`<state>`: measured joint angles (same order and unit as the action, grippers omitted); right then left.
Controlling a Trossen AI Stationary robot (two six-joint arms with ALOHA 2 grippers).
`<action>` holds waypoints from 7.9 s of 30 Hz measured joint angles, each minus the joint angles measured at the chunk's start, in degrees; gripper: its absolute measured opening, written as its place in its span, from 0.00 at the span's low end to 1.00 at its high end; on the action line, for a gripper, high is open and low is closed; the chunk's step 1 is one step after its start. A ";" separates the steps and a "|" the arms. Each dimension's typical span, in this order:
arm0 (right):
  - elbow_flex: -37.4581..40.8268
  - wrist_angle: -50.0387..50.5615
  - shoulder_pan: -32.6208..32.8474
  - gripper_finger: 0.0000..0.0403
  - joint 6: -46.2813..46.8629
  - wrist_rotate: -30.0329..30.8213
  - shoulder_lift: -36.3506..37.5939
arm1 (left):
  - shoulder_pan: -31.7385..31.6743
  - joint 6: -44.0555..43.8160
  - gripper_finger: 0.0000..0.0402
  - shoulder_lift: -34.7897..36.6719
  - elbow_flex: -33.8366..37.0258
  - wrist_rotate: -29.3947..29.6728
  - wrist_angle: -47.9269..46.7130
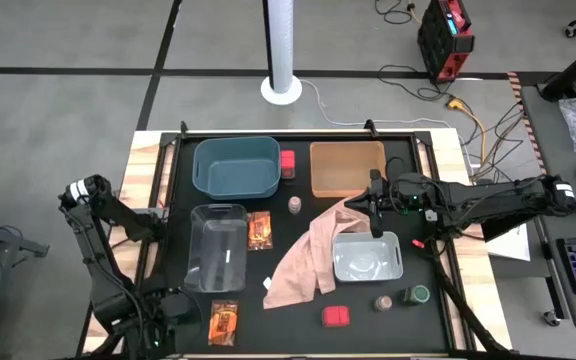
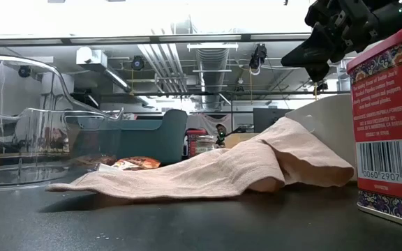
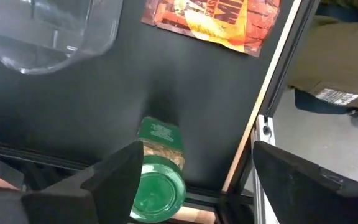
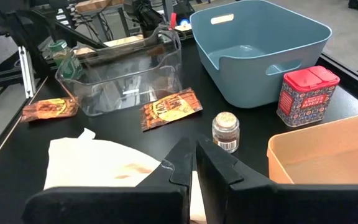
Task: Sort spices by type
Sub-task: Put the left green seasoning bottle into the transparent bin
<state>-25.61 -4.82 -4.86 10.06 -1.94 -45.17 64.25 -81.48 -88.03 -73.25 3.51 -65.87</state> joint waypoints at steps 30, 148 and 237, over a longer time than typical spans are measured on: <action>0.46 0.17 -0.01 0.03 -0.13 0.03 0.02 | 4.46 -0.06 0.72 0.02 1.33 -1.49 -4.52; 1.25 -0.15 -0.03 0.03 0.20 0.05 0.02 | -37.86 66.19 0.46 0.79 -29.04 17.00 -24.14; 1.31 -0.04 -0.04 0.03 0.51 0.05 0.00 | -57.22 69.06 0.53 10.91 19.24 -1.52 -0.04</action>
<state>-24.29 -4.86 -4.91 10.57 -1.89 -45.17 7.03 -12.42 -77.12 -54.01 1.99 -65.91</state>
